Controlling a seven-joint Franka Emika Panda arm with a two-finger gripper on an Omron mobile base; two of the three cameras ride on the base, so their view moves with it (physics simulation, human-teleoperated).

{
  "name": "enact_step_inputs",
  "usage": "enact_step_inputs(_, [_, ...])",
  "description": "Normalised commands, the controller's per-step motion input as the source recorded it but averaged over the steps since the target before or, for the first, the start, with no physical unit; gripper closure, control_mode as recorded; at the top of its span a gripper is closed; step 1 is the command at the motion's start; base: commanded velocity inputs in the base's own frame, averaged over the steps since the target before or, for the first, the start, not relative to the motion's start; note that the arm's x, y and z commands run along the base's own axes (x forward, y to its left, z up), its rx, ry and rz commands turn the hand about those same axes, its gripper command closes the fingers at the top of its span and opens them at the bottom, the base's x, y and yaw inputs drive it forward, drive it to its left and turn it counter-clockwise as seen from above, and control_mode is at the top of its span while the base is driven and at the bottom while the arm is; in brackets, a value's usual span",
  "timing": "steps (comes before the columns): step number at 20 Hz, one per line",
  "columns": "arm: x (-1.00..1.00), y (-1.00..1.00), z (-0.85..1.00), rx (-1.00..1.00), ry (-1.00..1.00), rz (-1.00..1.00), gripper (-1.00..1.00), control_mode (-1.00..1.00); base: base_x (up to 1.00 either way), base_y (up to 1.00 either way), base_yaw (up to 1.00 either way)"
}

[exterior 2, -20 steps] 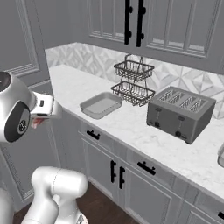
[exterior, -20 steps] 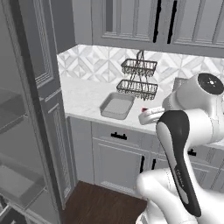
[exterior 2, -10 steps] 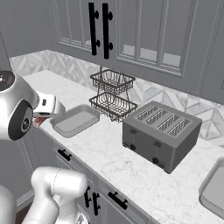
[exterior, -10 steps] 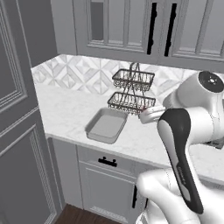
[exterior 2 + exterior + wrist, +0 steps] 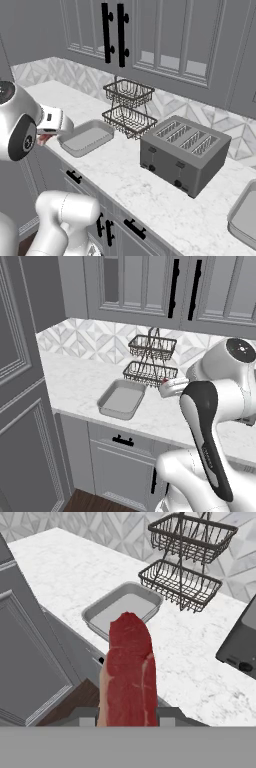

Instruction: Place one cucumber and one steak in each tupperware on the nearby counter, to pack two identical lunches.

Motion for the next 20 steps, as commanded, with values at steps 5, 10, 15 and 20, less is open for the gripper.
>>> enact_step_inputs(5, [0.29,0.25,-0.35,-0.02,0.03,0.0,1.0,-1.0,0.02,0.0,0.0])
enact_step_inputs(10, [0.83,0.75,-0.88,-0.07,0.1,0.0,1.0,-1.0,0.0,0.0,0.0])
enact_step_inputs(15, [1.0,0.47,-0.75,-0.14,0.32,-0.01,1.0,-1.0,0.0,0.0,0.0])
enact_step_inputs(20, [1.0,0.01,-0.23,-0.07,0.45,0.0,1.0,-1.0,0.0,0.0,0.0])
